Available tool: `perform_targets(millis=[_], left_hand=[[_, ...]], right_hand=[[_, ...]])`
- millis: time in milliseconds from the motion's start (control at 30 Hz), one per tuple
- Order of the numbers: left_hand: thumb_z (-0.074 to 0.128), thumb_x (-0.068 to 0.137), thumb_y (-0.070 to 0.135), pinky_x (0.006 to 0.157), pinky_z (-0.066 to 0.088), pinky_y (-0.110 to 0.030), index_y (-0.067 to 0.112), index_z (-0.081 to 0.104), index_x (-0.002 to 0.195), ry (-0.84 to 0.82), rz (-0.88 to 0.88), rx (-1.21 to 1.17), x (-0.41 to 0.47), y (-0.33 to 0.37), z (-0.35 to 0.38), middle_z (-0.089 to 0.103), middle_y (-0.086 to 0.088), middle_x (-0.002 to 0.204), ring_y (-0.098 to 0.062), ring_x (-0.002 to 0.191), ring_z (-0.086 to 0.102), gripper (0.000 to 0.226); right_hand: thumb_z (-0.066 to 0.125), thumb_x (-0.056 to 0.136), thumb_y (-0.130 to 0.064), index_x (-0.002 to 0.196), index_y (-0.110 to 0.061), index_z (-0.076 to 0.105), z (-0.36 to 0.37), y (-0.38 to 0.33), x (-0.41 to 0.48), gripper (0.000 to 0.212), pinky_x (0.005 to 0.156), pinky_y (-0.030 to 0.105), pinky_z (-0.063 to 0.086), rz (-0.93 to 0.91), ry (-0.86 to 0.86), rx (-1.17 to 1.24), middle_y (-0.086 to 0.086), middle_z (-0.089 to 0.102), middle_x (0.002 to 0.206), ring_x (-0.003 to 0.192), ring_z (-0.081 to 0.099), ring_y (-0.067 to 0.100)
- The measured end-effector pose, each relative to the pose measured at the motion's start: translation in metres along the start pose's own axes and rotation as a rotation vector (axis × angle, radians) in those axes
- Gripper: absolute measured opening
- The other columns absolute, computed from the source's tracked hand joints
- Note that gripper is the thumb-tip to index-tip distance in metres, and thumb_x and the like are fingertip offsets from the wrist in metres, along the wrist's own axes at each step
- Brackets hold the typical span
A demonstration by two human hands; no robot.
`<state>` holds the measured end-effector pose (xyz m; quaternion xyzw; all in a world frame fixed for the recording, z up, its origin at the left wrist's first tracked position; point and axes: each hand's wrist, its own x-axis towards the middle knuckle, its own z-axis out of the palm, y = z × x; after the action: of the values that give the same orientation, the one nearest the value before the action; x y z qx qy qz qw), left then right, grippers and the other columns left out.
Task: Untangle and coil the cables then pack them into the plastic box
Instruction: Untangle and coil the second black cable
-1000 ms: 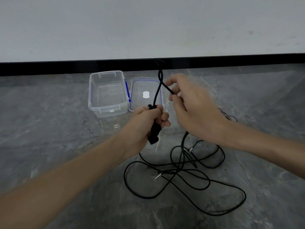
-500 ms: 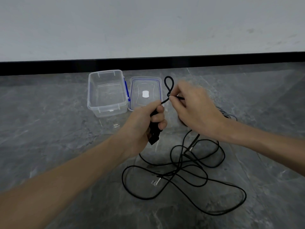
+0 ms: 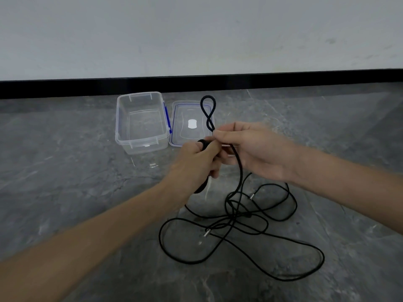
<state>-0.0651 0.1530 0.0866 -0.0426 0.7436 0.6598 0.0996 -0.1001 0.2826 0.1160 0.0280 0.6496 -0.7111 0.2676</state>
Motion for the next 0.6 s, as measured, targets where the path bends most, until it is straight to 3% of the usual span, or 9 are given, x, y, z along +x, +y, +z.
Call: perform_targets(millis=[100, 200, 300, 467, 600], left_hand=[[0.046, 0.101, 0.027, 0.064, 0.041, -0.025, 0.009, 0.056, 0.072, -0.020, -0.031, -0.047, 0.000, -0.002, -0.001, 0.043, 0.006, 0.045, -0.010, 0.046, 0.046, 0.035], [0.046, 0.100, 0.034, 0.072, 0.039, -0.035, 0.011, 0.056, 0.076, -0.034, -0.053, -0.101, 0.000, -0.004, -0.004, 0.047, 0.008, 0.047, -0.009, 0.049, 0.050, 0.035], [0.042, 0.102, 0.039, 0.076, 0.037, -0.037, 0.012, 0.054, 0.078, -0.046, -0.071, -0.126, 0.000, -0.006, -0.005, 0.049, 0.009, 0.048, -0.009, 0.051, 0.052, 0.038], [0.037, 0.098, 0.052, 0.069, 0.046, -0.023, 0.013, 0.053, 0.080, -0.077, -0.076, -0.181, -0.003, -0.008, -0.007, 0.048, 0.007, 0.053, -0.010, 0.055, 0.052, 0.046], [0.045, 0.090, 0.054, 0.060, 0.046, -0.016, 0.009, 0.051, 0.085, -0.137, -0.047, -0.217, -0.001, -0.008, -0.010, 0.044, 0.005, 0.056, -0.011, 0.055, 0.049, 0.046]], right_hand=[[0.056, 0.094, -0.009, 0.092, -0.006, 0.062, 0.001, 0.000, -0.001, 0.007, 0.083, 0.035, 0.050, -0.007, -0.001, -0.009, 0.019, 0.069, 0.110, 0.075, 0.056, 0.021], [0.058, 0.092, -0.003, 0.100, 0.000, 0.067, -0.001, -0.001, -0.001, 0.012, 0.088, 0.032, 0.054, -0.056, 0.014, -0.042, 0.016, 0.071, 0.108, 0.088, 0.061, 0.024], [0.062, 0.087, 0.004, 0.103, 0.001, 0.065, 0.000, -0.002, -0.003, 0.017, 0.086, 0.028, 0.057, -0.105, 0.058, -0.077, 0.013, 0.073, 0.103, 0.083, 0.067, 0.017], [0.072, 0.077, 0.007, 0.093, -0.011, 0.055, -0.004, -0.008, -0.001, 0.030, 0.067, 0.022, 0.056, -0.099, 0.116, -0.023, 0.010, 0.066, 0.083, 0.073, 0.064, 0.017], [0.070, 0.079, 0.003, 0.092, -0.010, 0.061, -0.007, -0.006, 0.000, 0.021, 0.066, 0.020, 0.049, -0.057, 0.037, -0.029, 0.003, 0.061, 0.076, 0.069, 0.057, 0.011]])
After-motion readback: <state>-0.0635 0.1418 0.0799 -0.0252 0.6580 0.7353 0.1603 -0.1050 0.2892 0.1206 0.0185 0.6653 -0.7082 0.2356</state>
